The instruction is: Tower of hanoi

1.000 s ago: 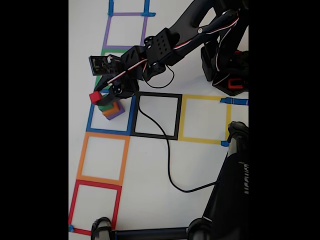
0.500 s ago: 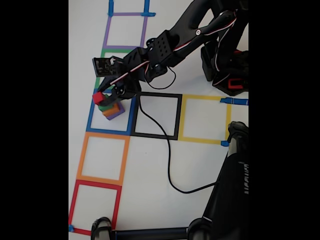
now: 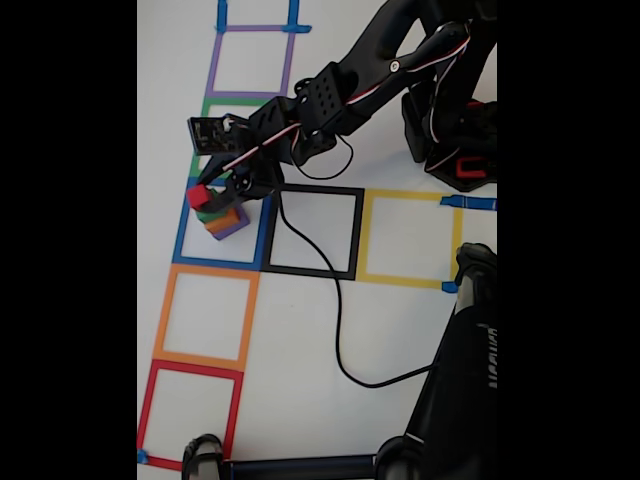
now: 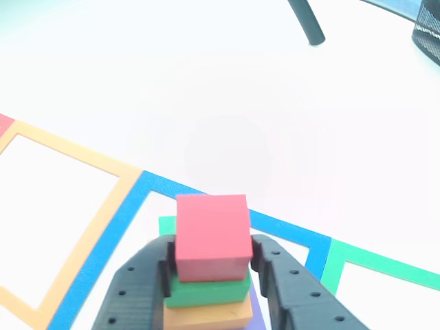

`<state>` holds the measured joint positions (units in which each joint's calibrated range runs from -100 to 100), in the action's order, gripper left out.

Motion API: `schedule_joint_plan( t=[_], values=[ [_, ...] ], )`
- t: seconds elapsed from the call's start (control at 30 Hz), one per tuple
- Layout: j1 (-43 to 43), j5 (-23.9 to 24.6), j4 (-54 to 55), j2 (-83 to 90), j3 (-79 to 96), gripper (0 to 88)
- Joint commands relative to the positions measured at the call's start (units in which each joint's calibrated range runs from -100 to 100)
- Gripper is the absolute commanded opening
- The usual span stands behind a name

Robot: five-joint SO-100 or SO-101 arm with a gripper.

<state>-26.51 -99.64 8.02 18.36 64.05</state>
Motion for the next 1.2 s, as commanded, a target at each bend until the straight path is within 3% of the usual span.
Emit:
schedule_joint_plan(
  t=[0.0,0.2,0.47,0.6,0.73,0.83,1.0,1.17],
  values=[
    [1.29,-0.36,2.02,0.01,-0.24,15.4],
    [1.87,-0.36,3.72,0.01,0.13,22.3],
    [1.96,-0.36,6.23,2.43,-0.05,23.8],
    [0.62,-0.36,5.74,8.08,-0.24,19.1],
    [-0.72,-0.36,-0.65,16.72,-2.51,8.5],
    [-1.68,6.91,-11.18,23.42,-7.78,0.6],
    [-1.49,21.45,-26.89,31.74,-16.33,0.5],
    [0.62,31.76,-42.84,39.33,-24.24,0.5]
  ],
)
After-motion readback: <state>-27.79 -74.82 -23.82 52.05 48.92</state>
